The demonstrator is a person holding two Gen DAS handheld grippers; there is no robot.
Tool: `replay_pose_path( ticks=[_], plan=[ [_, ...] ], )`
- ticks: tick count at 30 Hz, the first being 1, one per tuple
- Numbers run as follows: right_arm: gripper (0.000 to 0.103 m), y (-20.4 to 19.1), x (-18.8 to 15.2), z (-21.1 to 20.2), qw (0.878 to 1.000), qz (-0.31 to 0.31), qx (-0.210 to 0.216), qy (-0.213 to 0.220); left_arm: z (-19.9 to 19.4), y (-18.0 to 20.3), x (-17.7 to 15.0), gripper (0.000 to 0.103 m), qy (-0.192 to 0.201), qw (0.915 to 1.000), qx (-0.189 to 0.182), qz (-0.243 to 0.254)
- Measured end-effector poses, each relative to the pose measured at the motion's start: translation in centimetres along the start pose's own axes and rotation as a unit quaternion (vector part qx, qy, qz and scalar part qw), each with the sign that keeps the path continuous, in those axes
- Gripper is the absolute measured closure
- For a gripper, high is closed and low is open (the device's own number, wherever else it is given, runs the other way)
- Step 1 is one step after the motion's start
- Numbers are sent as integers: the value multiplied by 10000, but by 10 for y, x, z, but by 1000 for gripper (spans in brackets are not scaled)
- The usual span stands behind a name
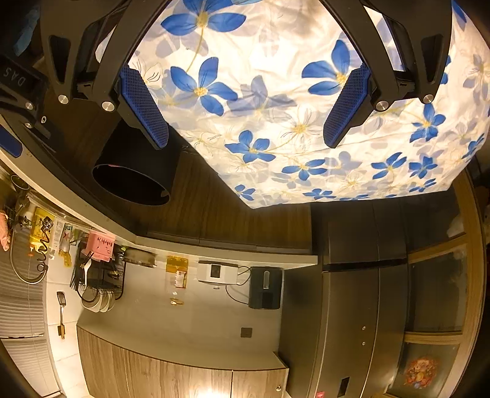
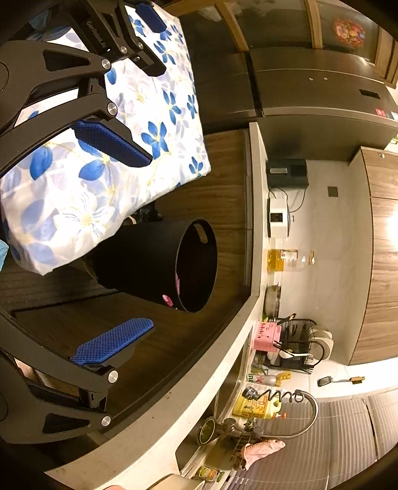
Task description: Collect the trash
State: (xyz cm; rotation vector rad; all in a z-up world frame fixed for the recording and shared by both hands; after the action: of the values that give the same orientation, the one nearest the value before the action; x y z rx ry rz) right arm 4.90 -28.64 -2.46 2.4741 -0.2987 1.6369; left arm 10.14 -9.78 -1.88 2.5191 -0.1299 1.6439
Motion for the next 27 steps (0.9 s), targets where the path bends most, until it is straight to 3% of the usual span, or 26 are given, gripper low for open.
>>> replay_pose_path(
  ticks=[27],
  plan=[
    [6,-14,-1,-14,9999,-34,112,50,-17,-14,-7,6,35,10000,32,-59]
  ],
)
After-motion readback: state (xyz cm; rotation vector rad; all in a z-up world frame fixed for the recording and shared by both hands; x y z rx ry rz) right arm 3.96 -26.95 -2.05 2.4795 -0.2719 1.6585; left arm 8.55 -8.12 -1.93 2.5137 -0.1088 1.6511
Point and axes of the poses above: each gripper's, at about its wrist camera, not at the fingertips, and z roughly the way its jaws point, y to its right, x to its top, the point moved 4 cm from there along z, roughly the way its jaws point
